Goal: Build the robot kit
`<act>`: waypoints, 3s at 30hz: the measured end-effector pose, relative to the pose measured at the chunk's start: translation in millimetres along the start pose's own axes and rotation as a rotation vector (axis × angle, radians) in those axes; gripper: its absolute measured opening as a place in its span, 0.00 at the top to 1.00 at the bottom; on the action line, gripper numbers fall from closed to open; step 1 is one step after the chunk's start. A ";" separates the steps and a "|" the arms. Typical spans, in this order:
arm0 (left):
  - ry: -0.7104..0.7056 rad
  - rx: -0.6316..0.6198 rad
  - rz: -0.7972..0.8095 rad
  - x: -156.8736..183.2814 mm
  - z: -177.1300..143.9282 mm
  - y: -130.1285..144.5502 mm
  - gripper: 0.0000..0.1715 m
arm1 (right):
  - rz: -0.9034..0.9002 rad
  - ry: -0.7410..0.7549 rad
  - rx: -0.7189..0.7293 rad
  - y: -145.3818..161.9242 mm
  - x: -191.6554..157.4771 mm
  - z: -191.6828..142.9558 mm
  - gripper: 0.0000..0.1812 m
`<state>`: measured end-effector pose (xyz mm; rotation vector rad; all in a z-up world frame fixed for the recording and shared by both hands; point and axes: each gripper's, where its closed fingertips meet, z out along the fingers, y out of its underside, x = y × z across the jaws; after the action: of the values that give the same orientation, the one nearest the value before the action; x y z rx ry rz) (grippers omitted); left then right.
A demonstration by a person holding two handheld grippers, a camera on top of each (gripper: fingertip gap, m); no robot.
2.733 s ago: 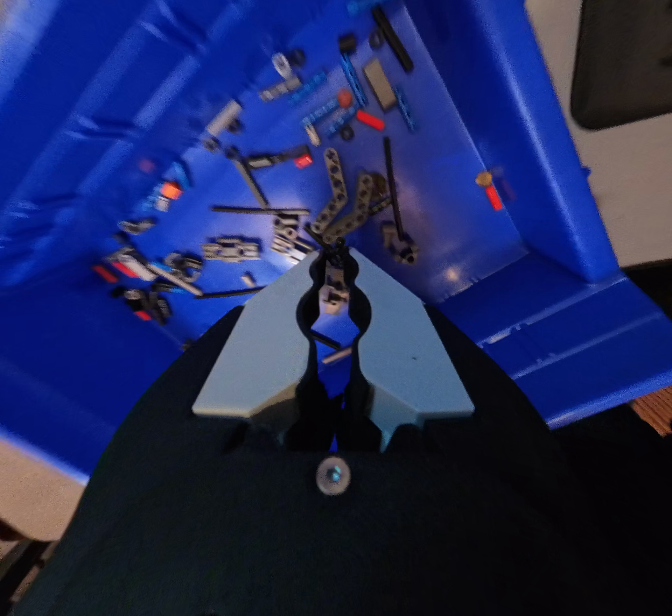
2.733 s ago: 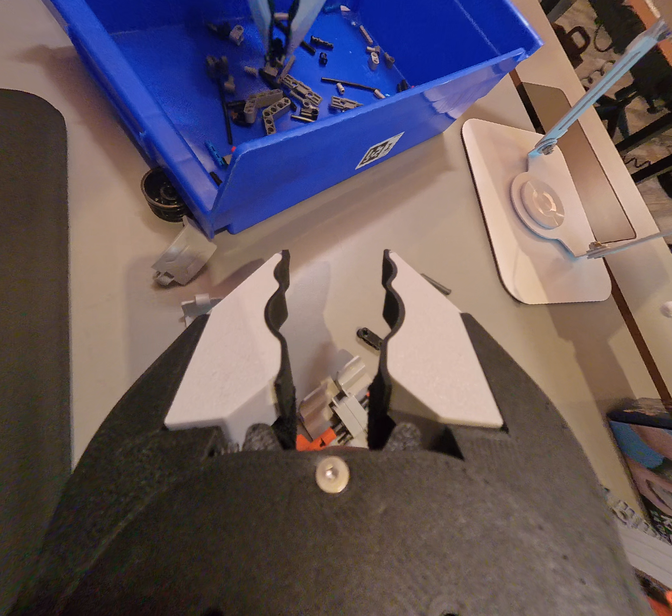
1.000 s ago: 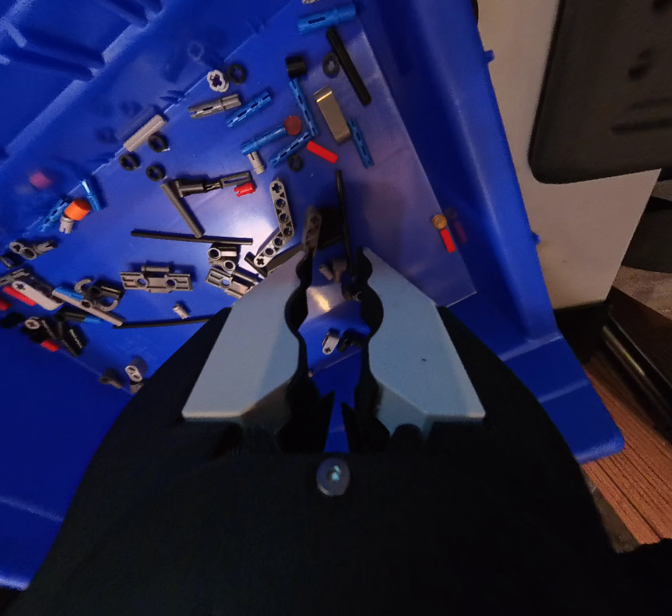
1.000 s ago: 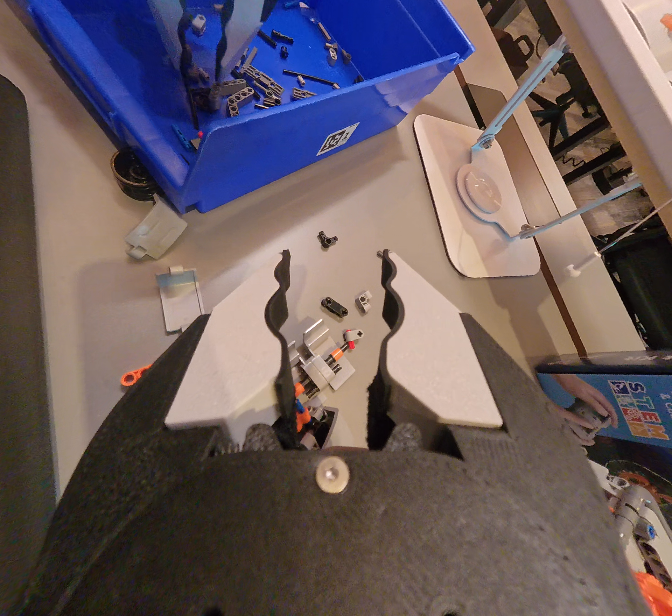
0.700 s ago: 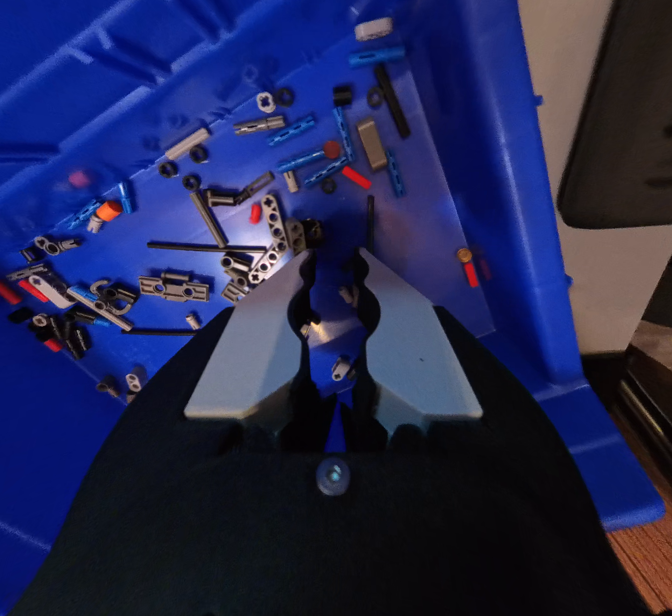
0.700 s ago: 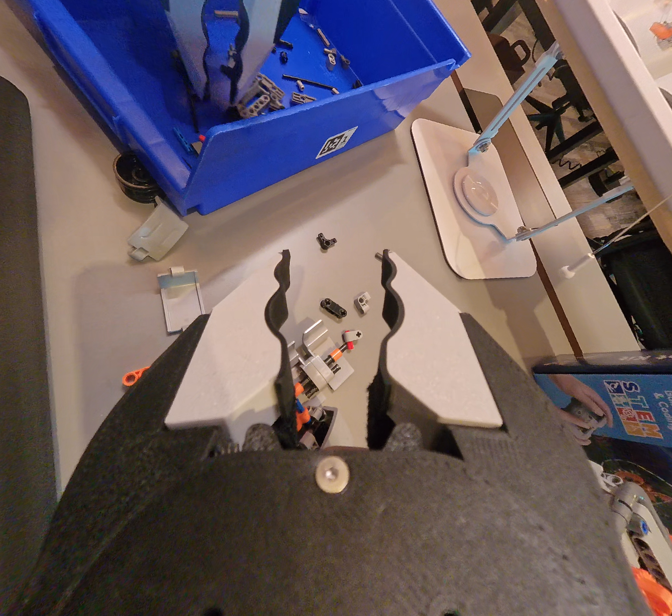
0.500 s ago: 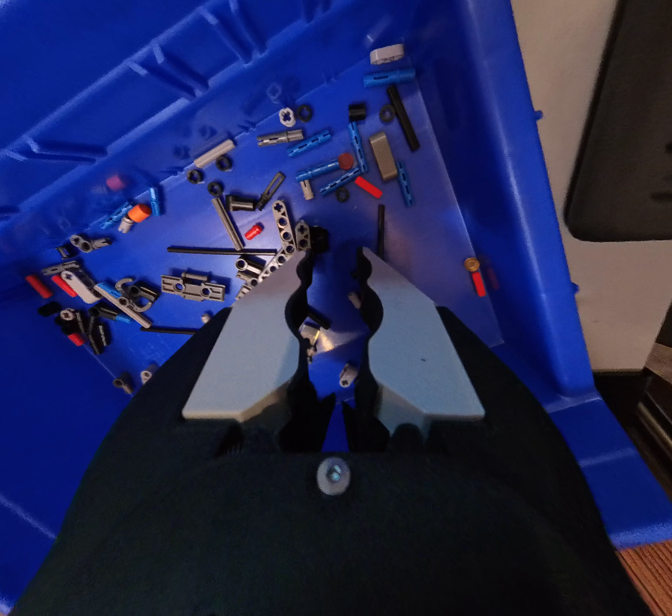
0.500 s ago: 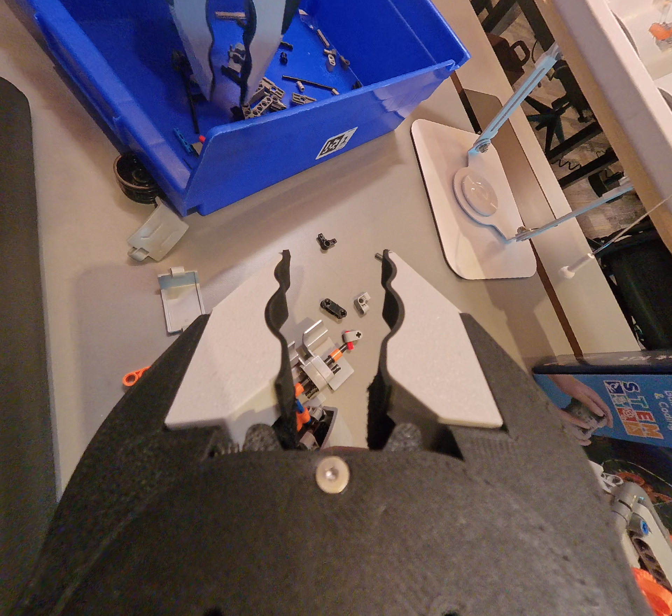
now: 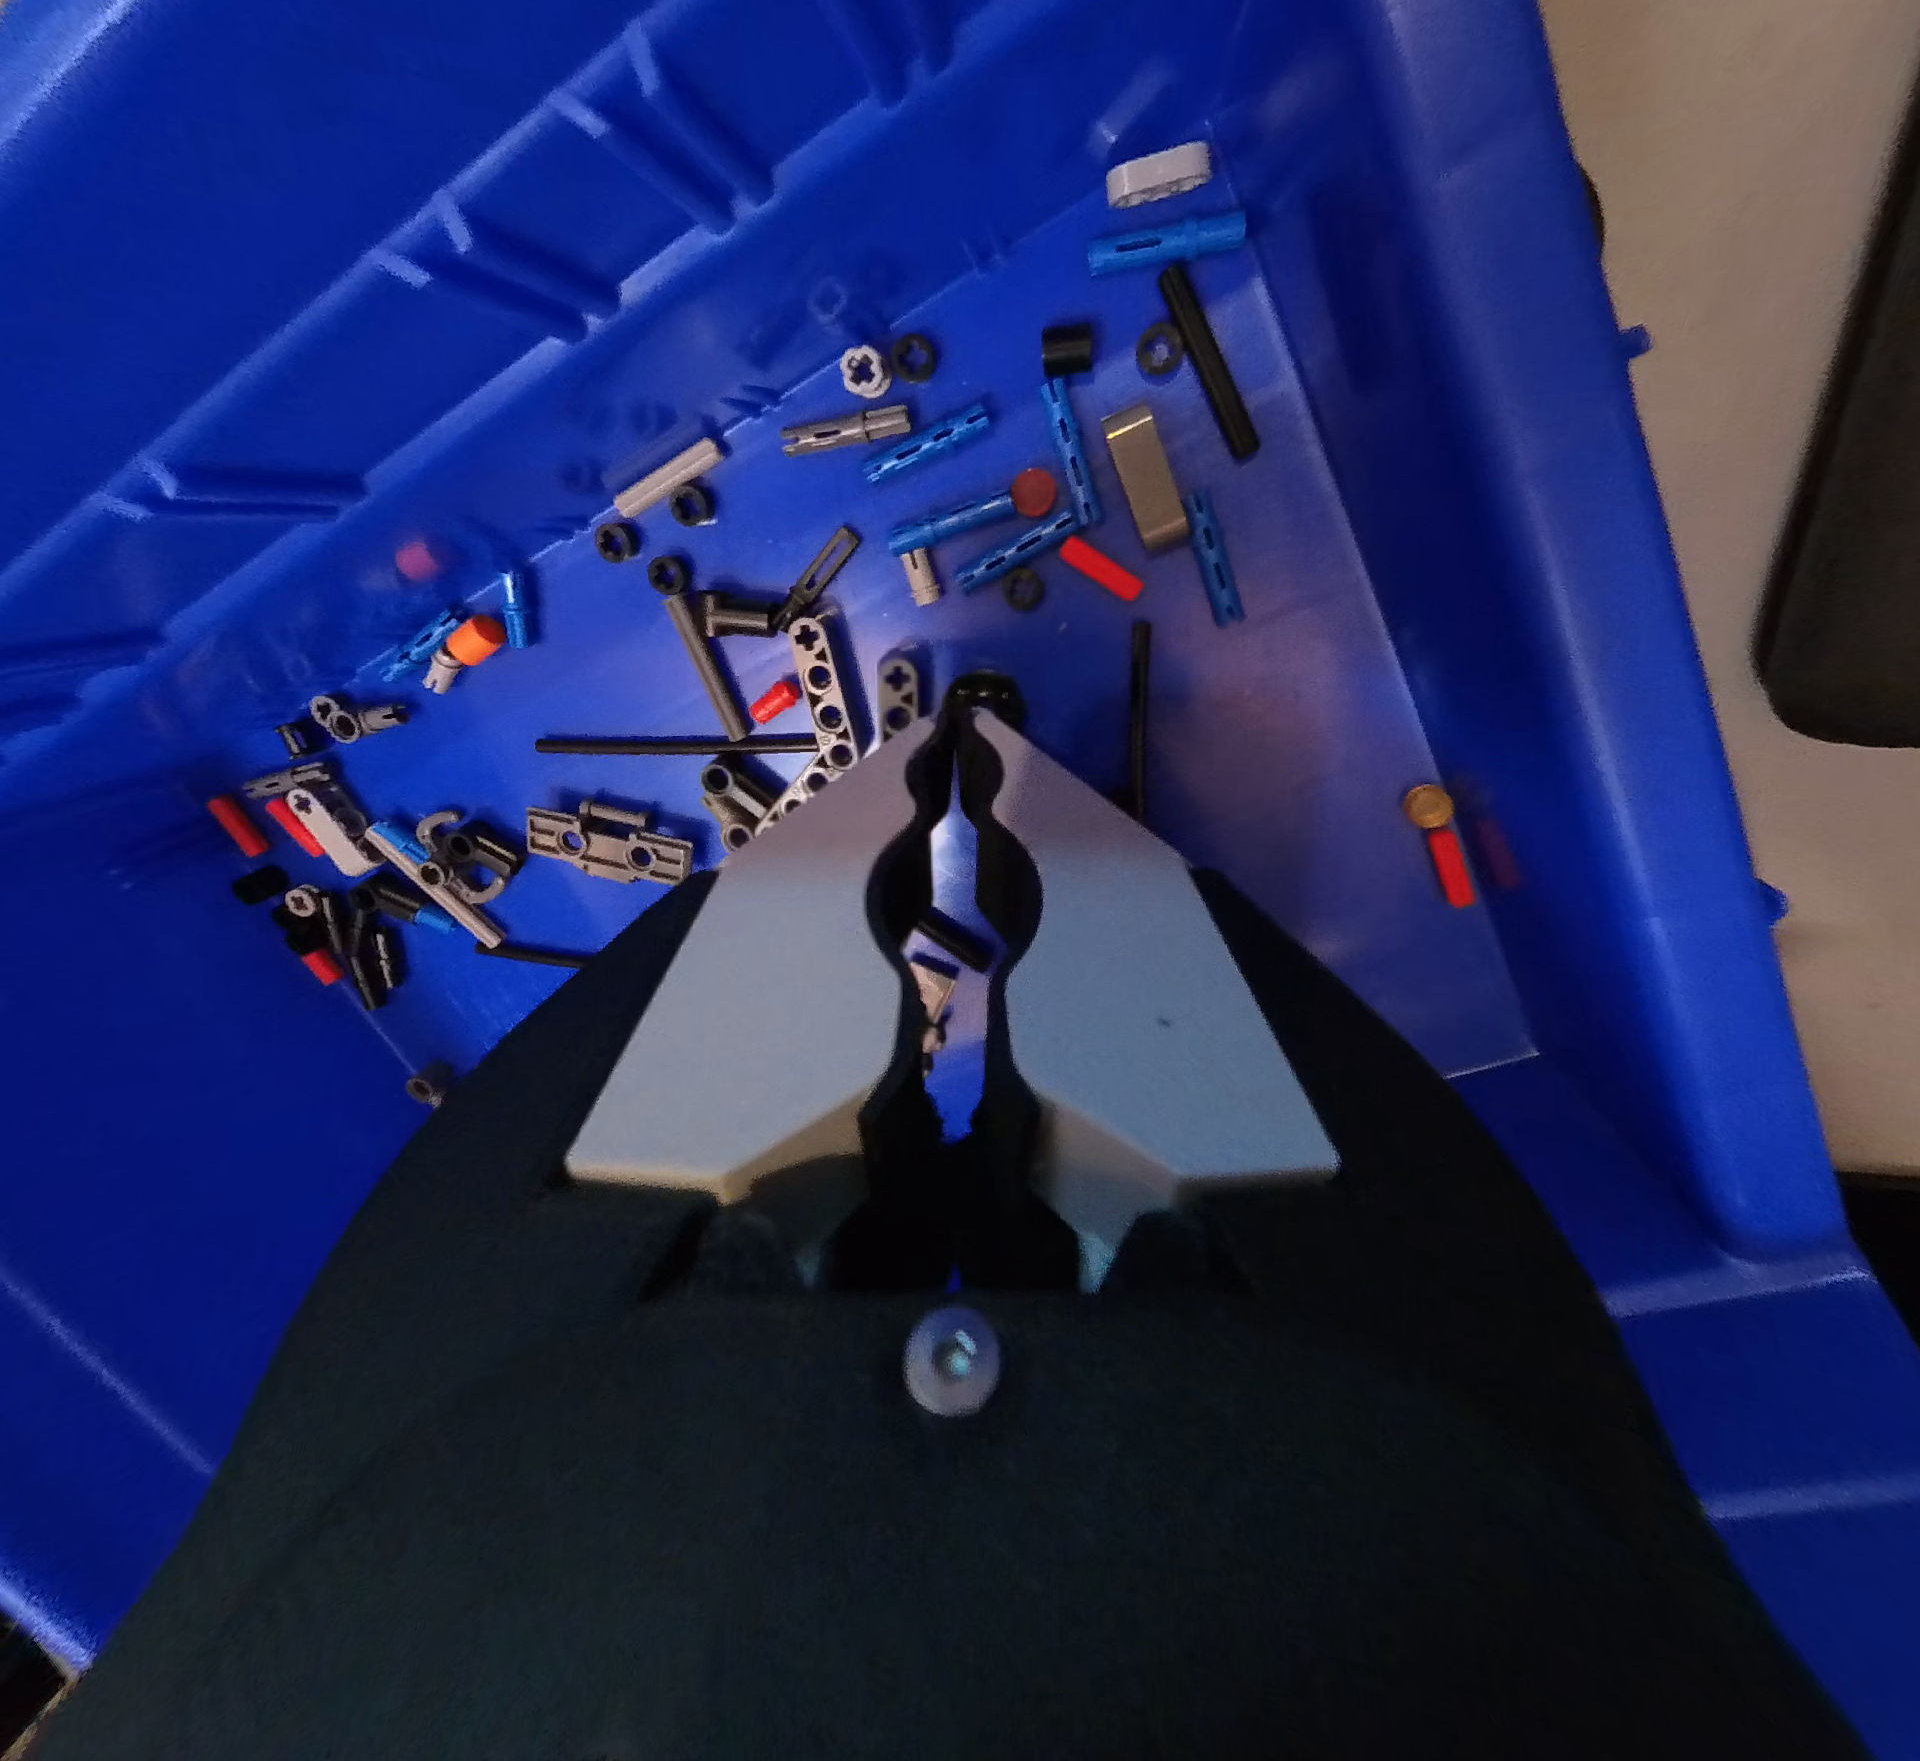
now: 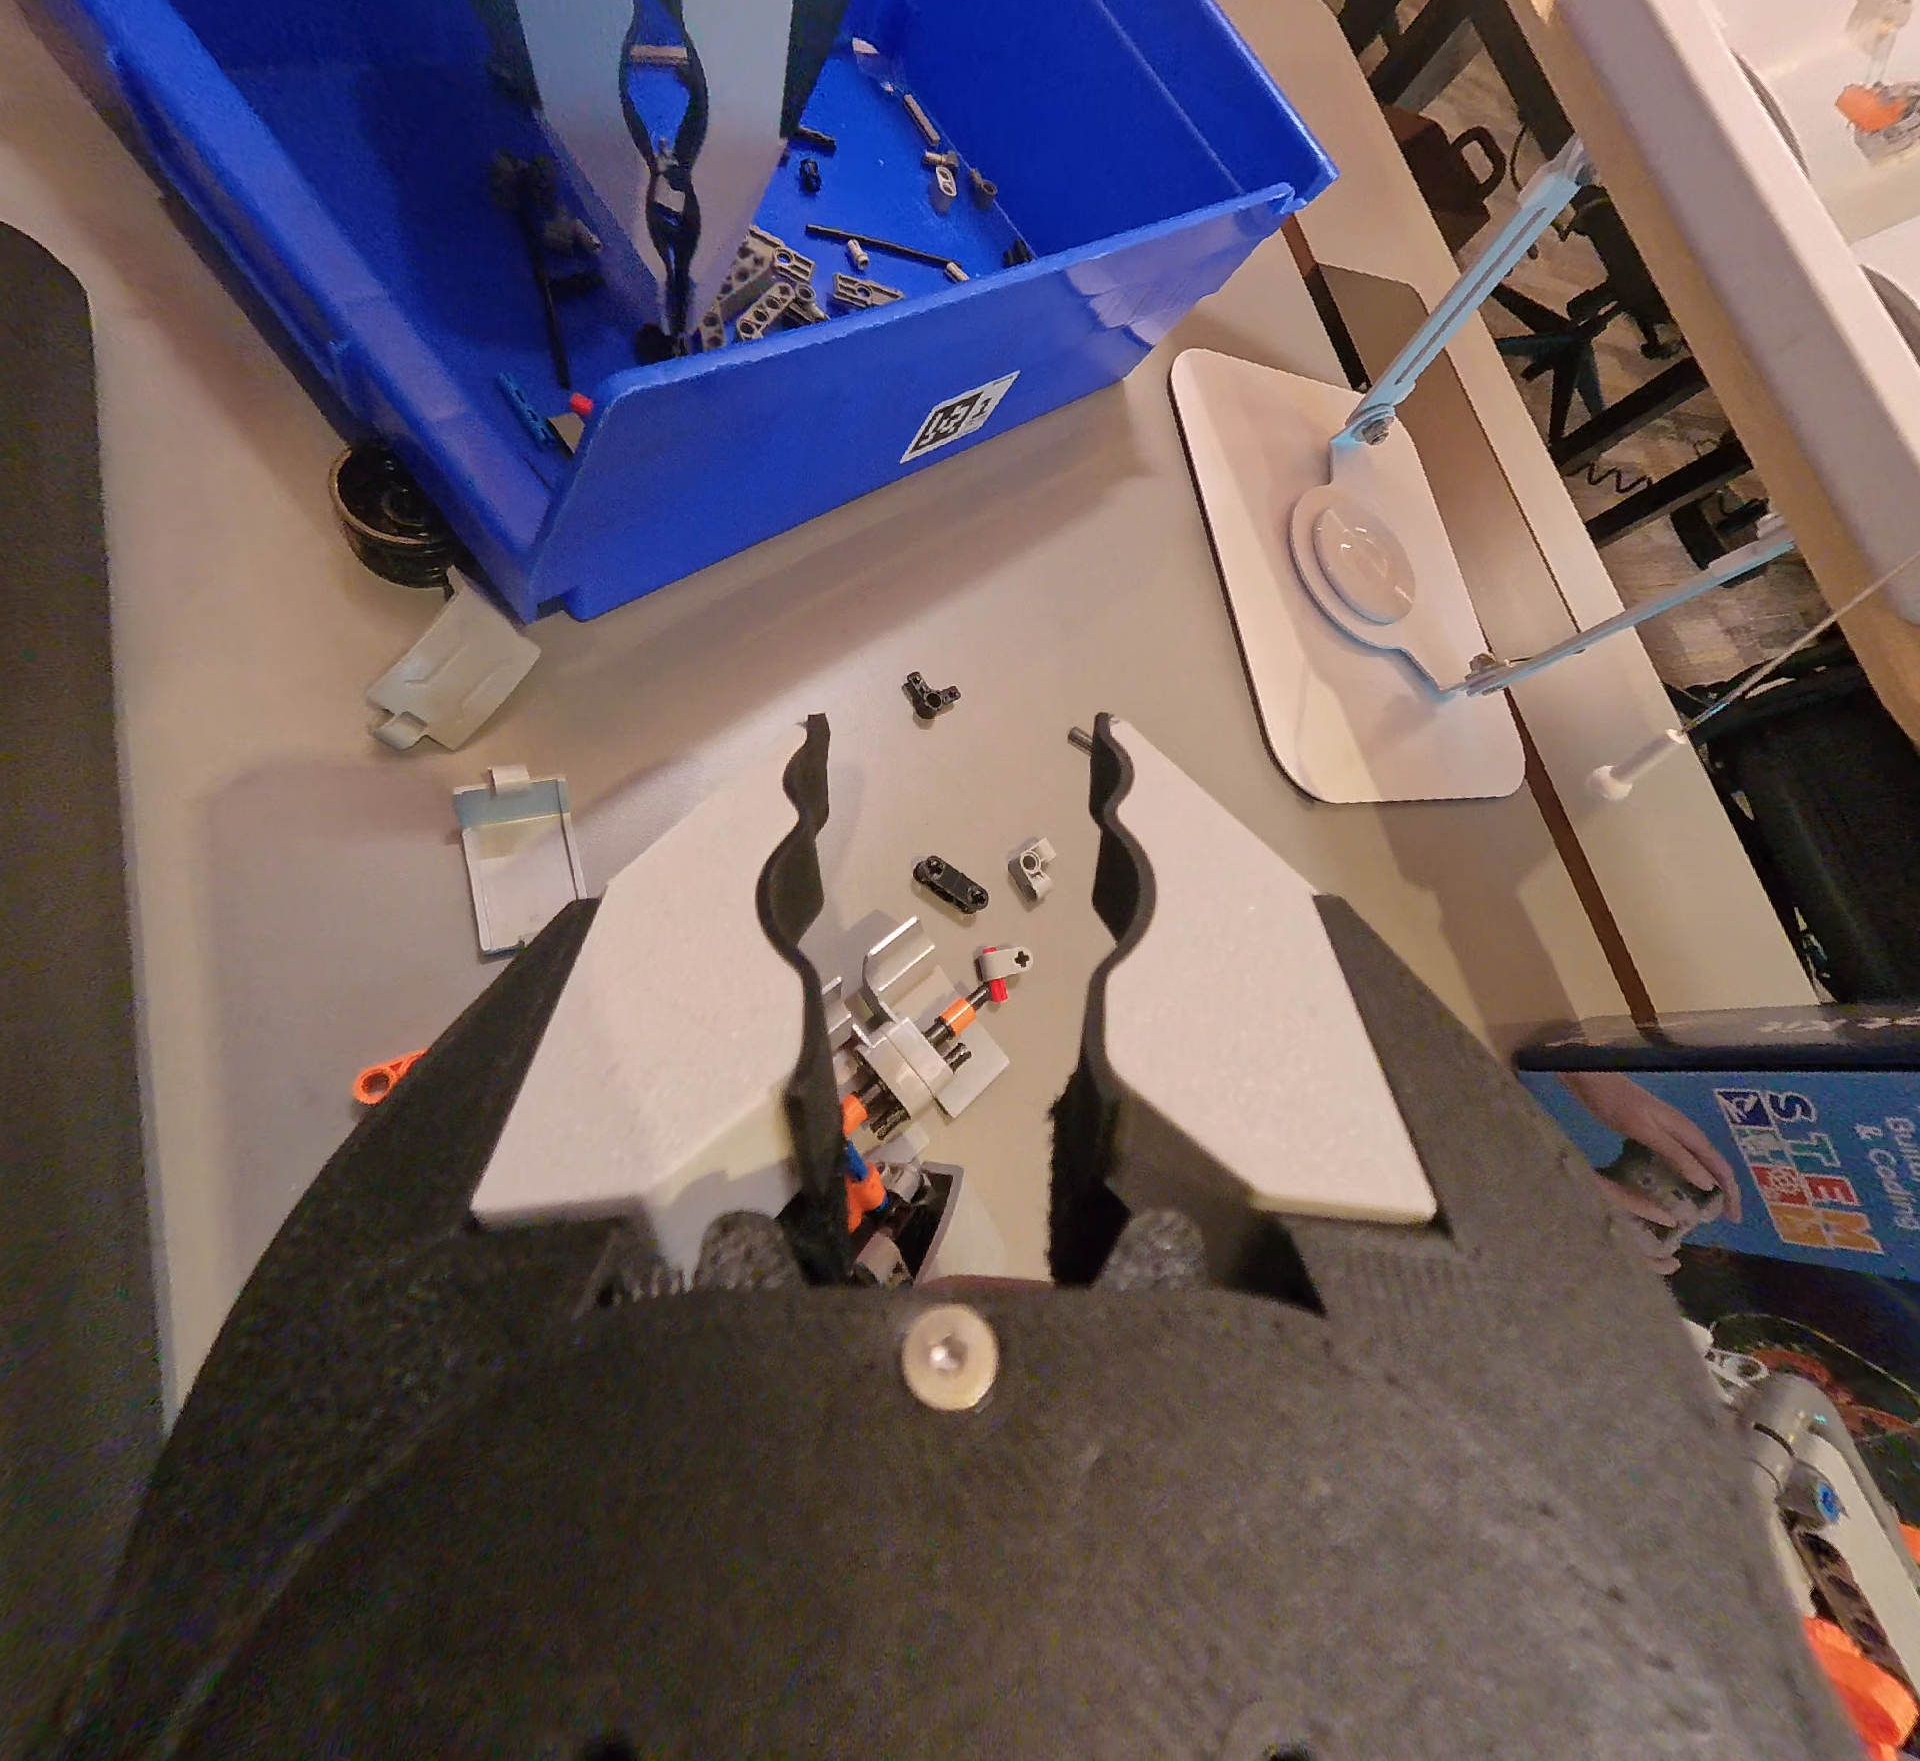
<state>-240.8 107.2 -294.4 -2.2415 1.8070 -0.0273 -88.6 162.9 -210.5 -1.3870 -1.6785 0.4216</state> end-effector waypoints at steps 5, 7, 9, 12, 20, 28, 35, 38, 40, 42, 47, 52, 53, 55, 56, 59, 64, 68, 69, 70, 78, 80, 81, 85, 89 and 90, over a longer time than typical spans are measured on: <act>0.025 -0.011 -0.008 5.1 -2.6 2.8 0.93 | -0.002 0.003 0.003 -1.0 0.2 -0.9 0.73; 0.009 -0.014 -0.002 3.4 -2.2 2.5 0.90 | -0.003 0.002 0.002 -0.9 -0.1 -0.8 0.73; 0.033 -0.027 -0.009 6.6 1.3 3.2 0.87 | -0.004 0.003 0.001 -0.7 -0.2 -0.6 0.73; 0.046 -0.023 -0.009 7.4 4.0 0.5 0.88 | -0.004 0.003 0.000 -0.6 0.1 -0.7 0.73; 0.092 -0.006 -0.021 12.5 7.6 -2.7 0.92 | -0.007 0.006 0.005 -2.0 0.1 -2.0 0.73; -0.052 0.086 0.004 -28.4 -62.9 -34.6 0.92 | -0.001 0.018 0.008 -2.1 3.9 -4.7 0.73; -0.069 0.119 0.138 -65.9 -92.1 -117.3 0.93 | -0.014 0.006 -0.036 7.5 5.7 -8.6 0.74; 0.008 0.042 0.194 -70.2 -62.7 -137.8 0.93 | -0.042 -0.041 -0.061 14.0 -3.3 -9.9 0.75; 0.068 -0.019 0.226 -68.5 -42.7 -145.0 0.93 | -0.072 -0.072 -0.088 19.8 -10.8 -10.1 0.76; 0.122 -0.063 0.247 -66.4 -27.0 -150.6 0.93 | -0.101 -0.104 -0.114 26.3 -18.6 -10.7 0.77; 0.252 -0.123 0.257 -54.4 -0.9 -158.0 0.92 | -0.122 -0.165 -0.155 39.6 -31.0 -13.6 0.77; 0.316 -0.180 0.260 -43.2 22.5 -153.5 0.92 | -0.119 -0.180 -0.171 45.3 -33.2 -16.2 0.77; 0.330 -0.184 0.259 -39.8 25.8 -153.0 0.92 | -0.120 -0.182 -0.174 46.1 -33.5 -16.3 0.77; 0.358 -0.198 0.251 -33.3 32.0 -150.4 0.92 | -0.122 -0.185 -0.178 46.7 -34.4 -16.1 0.77; 0.362 -0.205 0.248 -31.7 34.8 -149.0 0.92 | -0.123 -0.188 -0.179 46.9 -35.0 -16.0 0.77; 0.321 -0.195 0.213 -36.1 38.6 -149.1 0.81 | -0.129 -0.187 -0.185 47.9 -35.3 -15.8 0.77; 0.214 -0.048 0.138 -58.8 2.4 -155.5 0.79 | -0.129 -0.186 -0.182 46.8 -35.0 -17.0 0.77; 0.136 0.017 0.103 -64.1 -44.5 -135.3 0.83 | -0.131 -0.191 -0.184 47.4 -35.9 -18.7 0.77; 0.124 0.020 0.098 -61.5 -55.2 -126.5 0.85 | -0.127 -0.193 -0.182 48.1 -36.0 -19.2 0.77; 0.122 0.024 0.091 -56.5 -64.6 -117.5 0.87 | -0.123 -0.192 -0.183 49.5 -35.5 -19.6 0.77; 0.145 0.009 0.006 -4.5 -60.9 -52.0 0.89 | -0.123 -0.200 -0.186 51.2 -37.4 -17.9 0.77; 0.138 0.020 -0.013 2.0 -45.2 -47.2 0.89 | -0.122 -0.204 -0.193 52.8 -38.1 -16.4 0.77; 0.143 0.027 -0.017 5.8 -37.4 -46.1 0.89 | -0.121 -0.207 -0.194 53.4 -38.4 -15.8 0.77; 0.167 0.042 0.015 18.6 -10.7 -46.0 0.90 | -0.121 -0.210 -0.198 54.6 -38.8 -15.1 0.77; 0.200 0.065 0.061 29.5 3.2 -53.7 0.91 | -0.124 -0.212 -0.190 52.9 -39.5 -15.8 0.77; 0.204 0.060 0.062 30.4 5.6 -53.8 0.91 | -0.125 -0.213 -0.189 52.7 -39.8 -15.9 0.77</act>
<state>-181.4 89.3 -292.8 -2.2097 1.9481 -0.3047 -44.9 139.0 -256.7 -1.4014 -2.0104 0.3561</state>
